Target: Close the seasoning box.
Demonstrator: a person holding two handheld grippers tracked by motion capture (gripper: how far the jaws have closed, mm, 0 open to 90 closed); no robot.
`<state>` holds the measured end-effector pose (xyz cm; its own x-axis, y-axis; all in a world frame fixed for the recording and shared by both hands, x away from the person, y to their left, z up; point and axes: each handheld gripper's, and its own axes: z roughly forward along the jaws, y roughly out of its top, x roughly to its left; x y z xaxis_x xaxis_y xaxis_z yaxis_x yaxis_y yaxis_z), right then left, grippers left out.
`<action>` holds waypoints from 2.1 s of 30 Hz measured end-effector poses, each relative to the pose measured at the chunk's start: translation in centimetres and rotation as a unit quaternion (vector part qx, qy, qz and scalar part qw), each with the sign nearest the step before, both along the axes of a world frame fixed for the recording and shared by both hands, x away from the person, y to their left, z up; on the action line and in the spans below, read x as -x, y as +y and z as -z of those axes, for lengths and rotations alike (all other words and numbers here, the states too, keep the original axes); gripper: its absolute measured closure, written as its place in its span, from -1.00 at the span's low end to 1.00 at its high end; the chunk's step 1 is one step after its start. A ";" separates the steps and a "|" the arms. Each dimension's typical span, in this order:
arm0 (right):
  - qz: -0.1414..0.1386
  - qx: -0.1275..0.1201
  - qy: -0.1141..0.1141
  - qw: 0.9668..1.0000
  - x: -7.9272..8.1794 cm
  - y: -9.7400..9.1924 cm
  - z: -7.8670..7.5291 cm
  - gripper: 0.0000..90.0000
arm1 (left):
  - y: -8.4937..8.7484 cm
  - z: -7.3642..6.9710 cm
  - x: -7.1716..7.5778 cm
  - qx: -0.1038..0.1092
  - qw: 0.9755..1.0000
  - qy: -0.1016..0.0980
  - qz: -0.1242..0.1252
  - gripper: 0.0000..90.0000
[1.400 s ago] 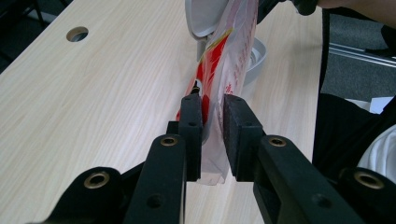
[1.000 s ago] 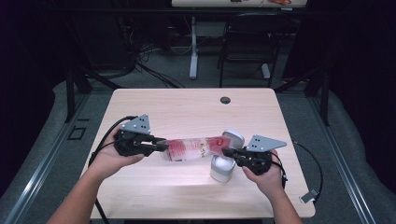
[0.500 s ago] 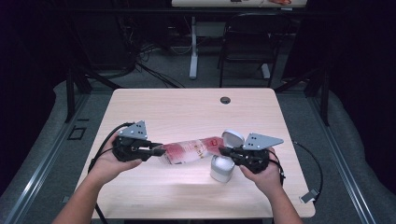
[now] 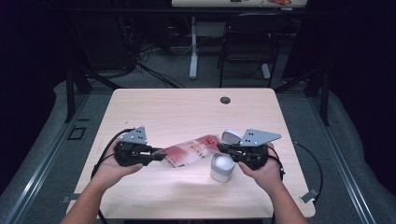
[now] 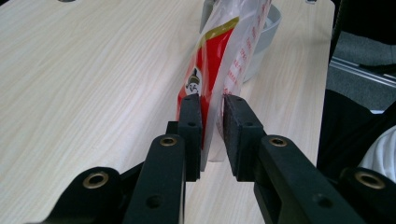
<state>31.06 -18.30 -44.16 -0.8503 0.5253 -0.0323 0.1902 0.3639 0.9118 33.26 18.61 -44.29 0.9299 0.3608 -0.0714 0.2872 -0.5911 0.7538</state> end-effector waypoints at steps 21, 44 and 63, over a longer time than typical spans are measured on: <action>-0.010 0.005 0.000 1.000 -0.3 1.1 -0.9 0.99 | 0.2 2.7 0.7 0.010 1.000 0.005 -0.011 0.71; -0.018 0.022 -0.005 1.000 -0.5 2.6 -2.0 0.99 | 0.4 4.9 1.6 0.034 0.999 0.007 -0.021 0.78; -0.027 0.032 -0.008 0.999 -0.5 3.9 -2.7 0.99 | -0.4 6.3 1.9 0.005 1.000 0.003 -0.029 0.73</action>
<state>31.59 -14.35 -41.48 -0.8767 0.4746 -0.0788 0.1538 0.4317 0.8888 31.40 18.20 -50.55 0.9073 0.4125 -0.0817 0.3253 -0.5657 0.7578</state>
